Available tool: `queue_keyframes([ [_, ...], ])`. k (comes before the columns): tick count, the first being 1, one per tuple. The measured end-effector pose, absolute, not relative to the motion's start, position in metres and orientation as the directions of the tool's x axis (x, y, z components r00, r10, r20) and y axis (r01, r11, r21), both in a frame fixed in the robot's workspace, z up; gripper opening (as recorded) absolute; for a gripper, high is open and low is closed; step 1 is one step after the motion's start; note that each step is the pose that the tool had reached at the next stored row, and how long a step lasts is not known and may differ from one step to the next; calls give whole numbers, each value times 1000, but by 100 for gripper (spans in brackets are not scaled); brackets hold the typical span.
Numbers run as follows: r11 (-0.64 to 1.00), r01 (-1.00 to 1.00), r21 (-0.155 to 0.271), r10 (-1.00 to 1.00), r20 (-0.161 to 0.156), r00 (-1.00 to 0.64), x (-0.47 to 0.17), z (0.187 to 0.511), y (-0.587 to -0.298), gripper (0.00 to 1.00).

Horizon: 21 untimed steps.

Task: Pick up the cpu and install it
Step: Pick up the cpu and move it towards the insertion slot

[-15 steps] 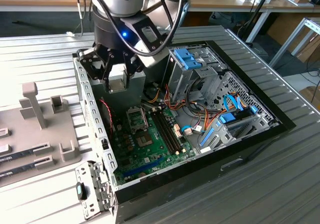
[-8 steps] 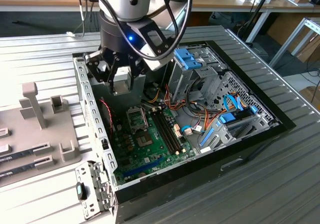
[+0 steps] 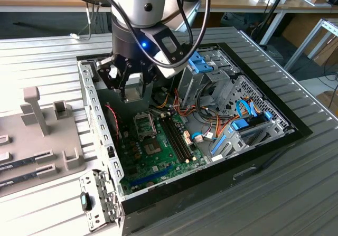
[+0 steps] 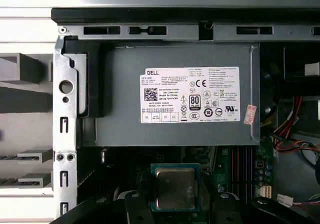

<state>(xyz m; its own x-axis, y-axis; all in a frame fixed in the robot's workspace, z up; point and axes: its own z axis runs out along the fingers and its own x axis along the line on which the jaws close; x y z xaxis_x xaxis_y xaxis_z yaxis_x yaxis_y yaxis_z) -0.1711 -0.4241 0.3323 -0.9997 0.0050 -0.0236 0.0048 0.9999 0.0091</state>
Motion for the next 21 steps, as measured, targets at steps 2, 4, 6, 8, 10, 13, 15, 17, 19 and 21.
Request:
queue_keyframes([
  [2,1000,5,9,5,-23,-1000,-169,331,-425,47],
  [4,1000,5,9,5,-23,-1000,-167,329,-425,47],
  [6,1000,5,9,5,-23,-1000,-163,326,-427,47],
  [8,1000,5,9,5,-23,-1000,-161,325,-428,47],
  [10,1000,5,9,5,-23,-1000,-160,324,-430,47],
  [13,1000,5,9,5,-23,-1000,-157,321,-432,47],
  [15,1000,5,9,5,-23,-1000,-156,320,-433,47],
  [17,1000,5,9,5,-23,-1000,-155,319,-434,47],
  [19,1000,5,9,5,-23,-1000,-153,317,-435,47],
  [21,1000,5,9,5,-23,-1000,-152,316,-437,47],
])
